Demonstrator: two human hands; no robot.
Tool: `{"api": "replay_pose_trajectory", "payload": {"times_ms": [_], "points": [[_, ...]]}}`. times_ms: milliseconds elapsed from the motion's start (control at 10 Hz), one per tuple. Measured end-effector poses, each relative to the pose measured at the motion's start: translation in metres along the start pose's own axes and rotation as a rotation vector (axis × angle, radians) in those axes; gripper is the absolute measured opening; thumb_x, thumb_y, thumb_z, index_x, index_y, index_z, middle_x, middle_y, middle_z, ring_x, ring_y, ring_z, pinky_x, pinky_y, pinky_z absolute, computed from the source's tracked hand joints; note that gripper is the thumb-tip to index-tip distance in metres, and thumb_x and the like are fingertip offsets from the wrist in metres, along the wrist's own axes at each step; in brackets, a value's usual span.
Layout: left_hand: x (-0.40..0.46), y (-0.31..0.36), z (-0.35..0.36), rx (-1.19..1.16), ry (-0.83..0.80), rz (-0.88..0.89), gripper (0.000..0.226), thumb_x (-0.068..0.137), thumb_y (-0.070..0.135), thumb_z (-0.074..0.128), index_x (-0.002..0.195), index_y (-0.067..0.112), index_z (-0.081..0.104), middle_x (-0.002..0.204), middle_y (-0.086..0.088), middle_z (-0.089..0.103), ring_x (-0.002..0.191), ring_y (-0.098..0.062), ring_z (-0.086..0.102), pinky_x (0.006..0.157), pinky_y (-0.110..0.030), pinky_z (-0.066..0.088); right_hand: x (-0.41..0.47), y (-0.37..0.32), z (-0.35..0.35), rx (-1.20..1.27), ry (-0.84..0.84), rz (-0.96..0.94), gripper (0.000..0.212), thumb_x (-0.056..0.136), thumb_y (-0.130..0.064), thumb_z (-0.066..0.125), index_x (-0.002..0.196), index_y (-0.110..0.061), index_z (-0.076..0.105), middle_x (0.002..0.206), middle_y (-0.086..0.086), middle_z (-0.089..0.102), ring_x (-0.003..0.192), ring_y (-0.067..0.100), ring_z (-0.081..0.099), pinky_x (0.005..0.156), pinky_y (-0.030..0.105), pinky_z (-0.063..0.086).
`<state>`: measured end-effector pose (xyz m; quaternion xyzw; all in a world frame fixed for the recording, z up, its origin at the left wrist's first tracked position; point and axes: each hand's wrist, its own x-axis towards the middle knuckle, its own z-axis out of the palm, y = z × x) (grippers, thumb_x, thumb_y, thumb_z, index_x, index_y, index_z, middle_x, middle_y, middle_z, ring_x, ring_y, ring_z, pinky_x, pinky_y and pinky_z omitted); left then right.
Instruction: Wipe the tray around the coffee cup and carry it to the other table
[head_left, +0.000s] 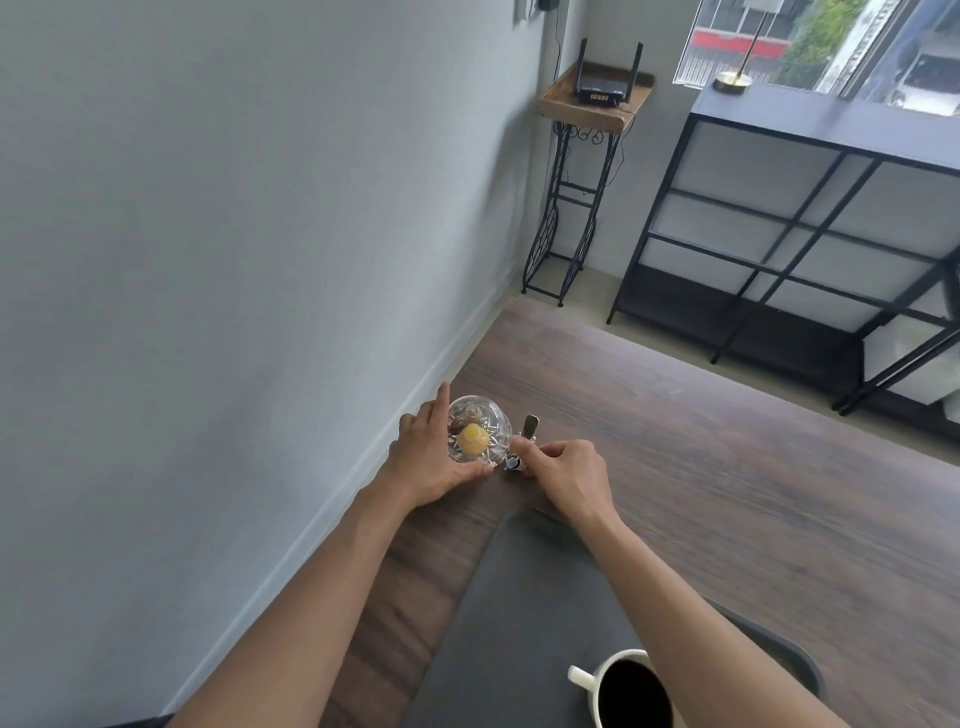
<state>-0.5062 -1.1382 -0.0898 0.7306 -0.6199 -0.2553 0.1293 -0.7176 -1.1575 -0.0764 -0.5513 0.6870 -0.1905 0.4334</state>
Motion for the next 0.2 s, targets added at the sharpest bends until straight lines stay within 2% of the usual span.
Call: {"api": "replay_pose_trajectory", "payload": {"times_ms": [100,200], "points": [[-0.006,-0.004,-0.006,-0.089,-0.022,-0.023,0.135,0.067,0.064,0.086,0.16,0.03,-0.007,0.163,-0.009,0.021,0.149,-0.032,0.02,0.116,-0.054,0.034,-0.008,-0.003,-0.008,0.0,0.025,0.007,0.072,0.077,-0.084,0.056,0.07,-0.016,0.079,0.066,-0.002,0.076,0.069,0.02,0.071,0.072,0.04,0.059],[-0.018,-0.012,-0.005,-0.123,0.001,-0.039,0.132,0.07,0.06,0.085,0.161,0.029,-0.005,0.166,-0.007,0.014,0.152,-0.029,0.015,0.12,-0.051,0.028,-0.016,0.001,-0.025,0.019,0.107,-0.019,0.077,0.087,-0.083,0.048,0.071,-0.014,0.078,0.06,-0.019,0.072,0.066,0.011,0.07,0.072,0.037,0.056]]}}
